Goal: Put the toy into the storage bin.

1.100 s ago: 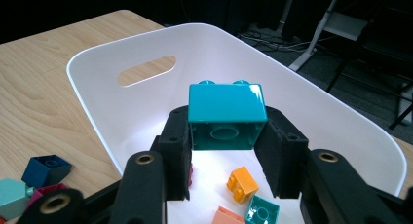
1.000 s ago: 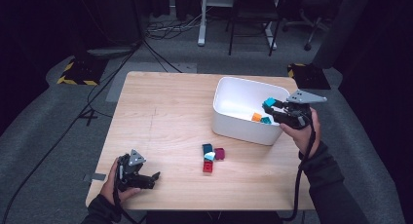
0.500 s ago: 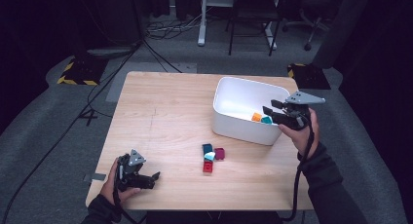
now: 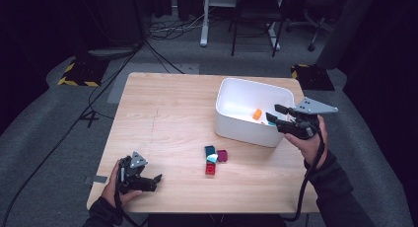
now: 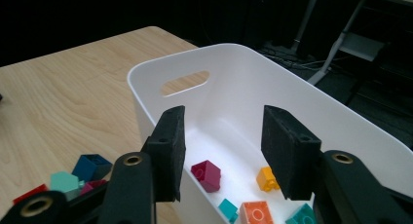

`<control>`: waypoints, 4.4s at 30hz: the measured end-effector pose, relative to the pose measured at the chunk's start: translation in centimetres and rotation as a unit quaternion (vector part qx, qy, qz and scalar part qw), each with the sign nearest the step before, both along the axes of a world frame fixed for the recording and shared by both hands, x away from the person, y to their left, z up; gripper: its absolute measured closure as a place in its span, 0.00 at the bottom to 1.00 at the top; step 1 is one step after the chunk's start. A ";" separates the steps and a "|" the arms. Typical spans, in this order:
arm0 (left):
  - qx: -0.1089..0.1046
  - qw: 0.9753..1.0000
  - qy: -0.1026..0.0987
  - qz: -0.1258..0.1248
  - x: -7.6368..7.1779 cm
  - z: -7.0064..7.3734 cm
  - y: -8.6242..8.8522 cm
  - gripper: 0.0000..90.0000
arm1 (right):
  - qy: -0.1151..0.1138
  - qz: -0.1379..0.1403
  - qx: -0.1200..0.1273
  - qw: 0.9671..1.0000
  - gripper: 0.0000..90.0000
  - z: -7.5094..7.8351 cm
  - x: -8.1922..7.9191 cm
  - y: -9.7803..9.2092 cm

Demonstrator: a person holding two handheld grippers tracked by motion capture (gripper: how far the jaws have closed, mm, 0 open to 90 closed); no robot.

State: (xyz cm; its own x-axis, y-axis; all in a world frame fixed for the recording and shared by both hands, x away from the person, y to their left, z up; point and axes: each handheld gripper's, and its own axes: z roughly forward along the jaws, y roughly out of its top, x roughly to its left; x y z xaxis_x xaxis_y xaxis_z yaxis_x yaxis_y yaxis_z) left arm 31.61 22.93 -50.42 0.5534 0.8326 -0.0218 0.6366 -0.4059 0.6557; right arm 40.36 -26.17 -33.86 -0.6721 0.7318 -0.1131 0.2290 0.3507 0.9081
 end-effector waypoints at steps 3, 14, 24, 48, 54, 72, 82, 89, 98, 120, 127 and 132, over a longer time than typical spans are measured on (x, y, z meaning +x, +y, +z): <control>0.000 1.000 0.000 0.000 0.0 0.0 0.0 0.01 | -0.006 0.016 0.001 1.000 0.56 0.2 -0.7 0.3; 0.000 1.000 0.000 0.000 0.0 0.0 0.0 0.01 | 0.000 0.061 -0.005 0.998 0.53 -0.9 -2.6 2.3; 0.000 1.000 0.000 0.000 0.0 0.0 0.0 0.01 | 0.013 0.093 -0.016 0.995 0.52 -3.2 -3.0 3.9; 0.000 1.000 0.000 0.000 0.0 0.0 0.0 0.01 | 0.101 0.141 -0.053 0.983 0.47 -12.3 -1.7 9.0; 0.000 1.000 0.000 0.000 0.0 0.0 0.0 0.01 | 0.120 0.138 -0.061 0.981 0.45 -13.9 -1.3 10.3; 0.000 1.000 0.000 0.000 0.0 0.0 0.0 0.01 | 0.141 0.122 -0.080 0.979 0.45 -16.3 -0.1 12.2; 0.000 1.000 0.000 0.000 0.0 0.0 0.0 0.01 | 0.140 0.119 -0.079 0.980 0.45 -16.1 -0.4 11.7; 0.000 1.000 0.000 0.000 0.0 0.0 0.0 0.01 | 0.125 0.132 -0.073 0.981 0.45 -15.1 -1.5 10.7; 0.000 1.000 0.000 0.000 0.0 0.0 0.0 0.01 | 0.090 0.131 -0.057 0.986 0.45 -12.0 -3.3 8.2; 0.000 1.000 -0.002 -0.002 0.0 0.0 0.0 0.01 | 0.063 0.091 -0.031 0.993 0.45 -7.7 -5.8 0.3; 0.000 1.000 -0.002 -0.001 0.0 0.0 0.0 0.01 | 0.051 0.078 -0.024 0.995 0.45 -6.1 -5.6 -0.8; 0.000 1.000 -0.002 -0.001 0.0 0.0 0.0 0.01 | 0.042 0.071 -0.023 0.996 0.45 -5.0 -5.3 -1.2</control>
State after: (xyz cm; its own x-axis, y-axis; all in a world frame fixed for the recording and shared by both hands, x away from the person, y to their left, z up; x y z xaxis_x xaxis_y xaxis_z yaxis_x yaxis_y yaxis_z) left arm 31.59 22.91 -50.43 0.5550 0.8316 -0.0198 0.6333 -0.4070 0.6583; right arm 35.07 -27.33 -38.84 -0.7772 0.6238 -0.0825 0.2493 0.4256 0.8699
